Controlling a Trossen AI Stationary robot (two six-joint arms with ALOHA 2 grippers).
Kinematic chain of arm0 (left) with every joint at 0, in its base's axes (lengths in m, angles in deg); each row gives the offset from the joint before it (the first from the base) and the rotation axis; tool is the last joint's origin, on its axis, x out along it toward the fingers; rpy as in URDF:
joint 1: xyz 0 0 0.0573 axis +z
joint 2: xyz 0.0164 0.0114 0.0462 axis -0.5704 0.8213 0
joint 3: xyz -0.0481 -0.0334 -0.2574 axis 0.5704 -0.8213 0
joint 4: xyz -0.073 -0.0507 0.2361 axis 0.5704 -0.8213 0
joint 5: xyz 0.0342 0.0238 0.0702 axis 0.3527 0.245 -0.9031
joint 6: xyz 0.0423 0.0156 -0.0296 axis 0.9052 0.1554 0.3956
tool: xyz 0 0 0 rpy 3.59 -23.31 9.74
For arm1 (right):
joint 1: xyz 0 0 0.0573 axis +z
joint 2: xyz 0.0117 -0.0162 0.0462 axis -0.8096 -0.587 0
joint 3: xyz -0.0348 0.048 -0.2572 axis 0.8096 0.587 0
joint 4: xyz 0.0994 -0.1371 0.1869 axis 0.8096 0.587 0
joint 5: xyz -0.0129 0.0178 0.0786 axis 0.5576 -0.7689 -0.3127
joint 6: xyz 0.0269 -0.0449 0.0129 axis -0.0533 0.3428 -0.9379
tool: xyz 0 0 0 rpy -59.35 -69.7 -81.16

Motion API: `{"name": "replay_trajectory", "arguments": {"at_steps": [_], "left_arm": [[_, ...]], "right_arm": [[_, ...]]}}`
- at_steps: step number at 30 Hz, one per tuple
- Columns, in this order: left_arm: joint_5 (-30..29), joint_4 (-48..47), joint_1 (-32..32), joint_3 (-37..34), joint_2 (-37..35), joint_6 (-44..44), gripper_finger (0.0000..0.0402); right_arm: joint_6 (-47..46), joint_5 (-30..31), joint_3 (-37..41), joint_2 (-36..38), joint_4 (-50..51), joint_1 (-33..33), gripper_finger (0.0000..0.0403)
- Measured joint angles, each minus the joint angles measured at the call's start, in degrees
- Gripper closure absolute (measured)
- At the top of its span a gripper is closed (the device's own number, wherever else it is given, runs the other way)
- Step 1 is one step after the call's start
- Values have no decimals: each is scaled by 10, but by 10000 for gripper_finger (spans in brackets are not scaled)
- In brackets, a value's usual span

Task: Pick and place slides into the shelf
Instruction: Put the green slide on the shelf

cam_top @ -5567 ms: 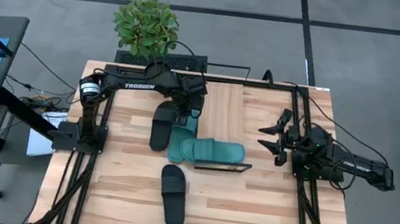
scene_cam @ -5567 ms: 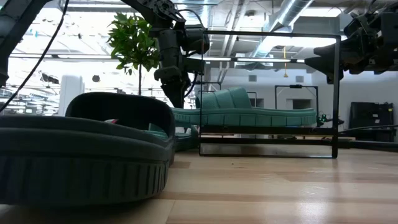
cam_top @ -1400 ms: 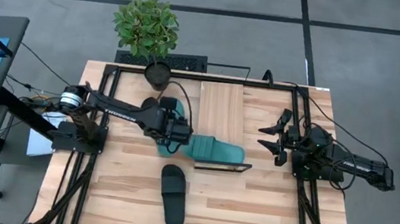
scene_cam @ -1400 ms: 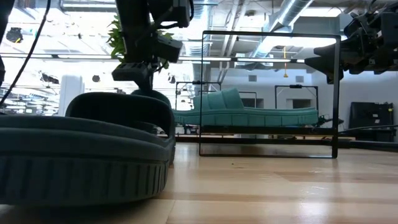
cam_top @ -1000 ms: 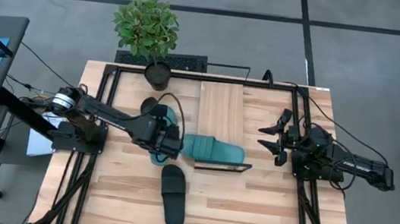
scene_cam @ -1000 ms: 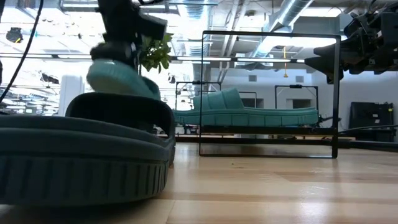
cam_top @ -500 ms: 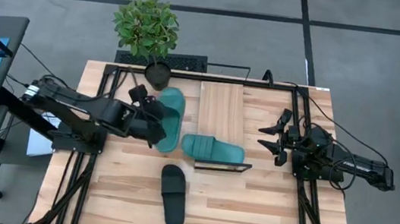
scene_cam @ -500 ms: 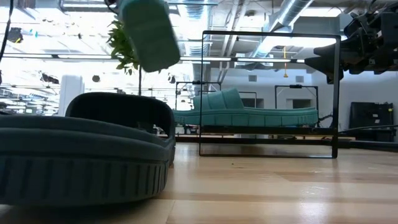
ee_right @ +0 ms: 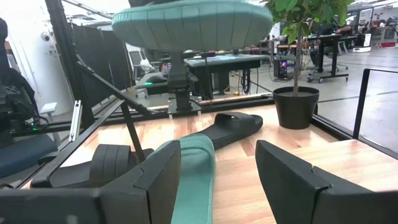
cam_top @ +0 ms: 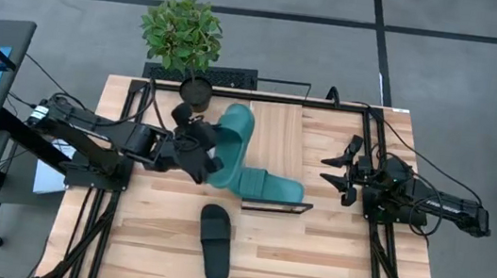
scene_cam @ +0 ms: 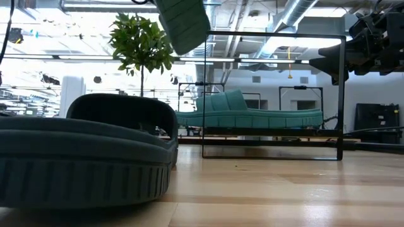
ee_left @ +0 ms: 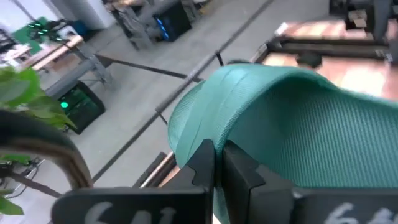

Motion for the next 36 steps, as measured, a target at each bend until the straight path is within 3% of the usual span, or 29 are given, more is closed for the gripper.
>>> {"name": "replay_trajectory", "arguments": {"at_steps": [9, 18, 24, 27, 29, 36], "left_arm": [[-59, 83, 3, 0, 0, -12, 401], [-65, 108, 7, 0, 0, -24, 401], [-65, 109, 7, 0, 0, -28, 401], [-64, 109, 7, 0, 0, -29, 401], [-64, 109, 7, 0, 0, -29, 401], [-62, 109, 7, 0, 0, -33, 401]], "right_arm": [[0, 0, 0, 0, 0, 0, 202], [1, 0, 0, 0, 0, 0, 202], [164, 2, 0, 0, -1, -6, 202], [182, 0, 0, 0, -1, -7, 202], [140, -1, 0, 0, -1, -7, 202], [-190, 2, 0, -1, -89, -7, 202]]}}
